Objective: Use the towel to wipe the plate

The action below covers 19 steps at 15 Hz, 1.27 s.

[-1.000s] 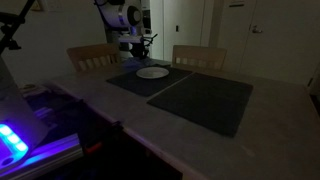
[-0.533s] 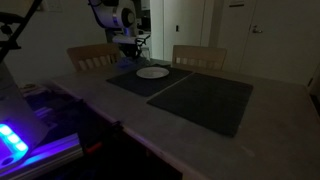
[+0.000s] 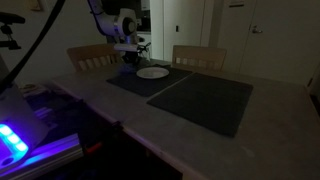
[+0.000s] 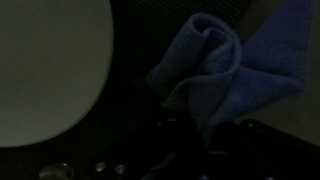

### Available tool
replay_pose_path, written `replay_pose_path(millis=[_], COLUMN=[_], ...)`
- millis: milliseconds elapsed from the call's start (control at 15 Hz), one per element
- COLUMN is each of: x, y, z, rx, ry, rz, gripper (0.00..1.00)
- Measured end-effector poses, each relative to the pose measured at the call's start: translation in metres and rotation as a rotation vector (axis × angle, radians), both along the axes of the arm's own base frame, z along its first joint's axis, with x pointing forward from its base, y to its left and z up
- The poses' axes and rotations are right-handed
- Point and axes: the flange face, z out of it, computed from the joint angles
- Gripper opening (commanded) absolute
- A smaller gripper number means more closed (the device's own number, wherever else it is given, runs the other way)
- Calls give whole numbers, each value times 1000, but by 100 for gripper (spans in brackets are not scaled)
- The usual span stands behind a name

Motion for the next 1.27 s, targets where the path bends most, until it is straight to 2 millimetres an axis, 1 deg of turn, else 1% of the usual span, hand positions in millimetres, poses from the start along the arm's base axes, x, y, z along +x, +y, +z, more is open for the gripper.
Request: replay_pose_path(millis=[267,533,667,867,1067,1267], x=[1,6,9,17,27,35], y=[-4,-20,-29,-37,-43,-47], z=[-1,-2,-1,10,32,55], rx=[-3,-10,-9,30,71,76], ry=[5,12,14,14,21,30], rz=[29,22,8,-9,-26,-39], gripper=[70,97,100,100,100,100])
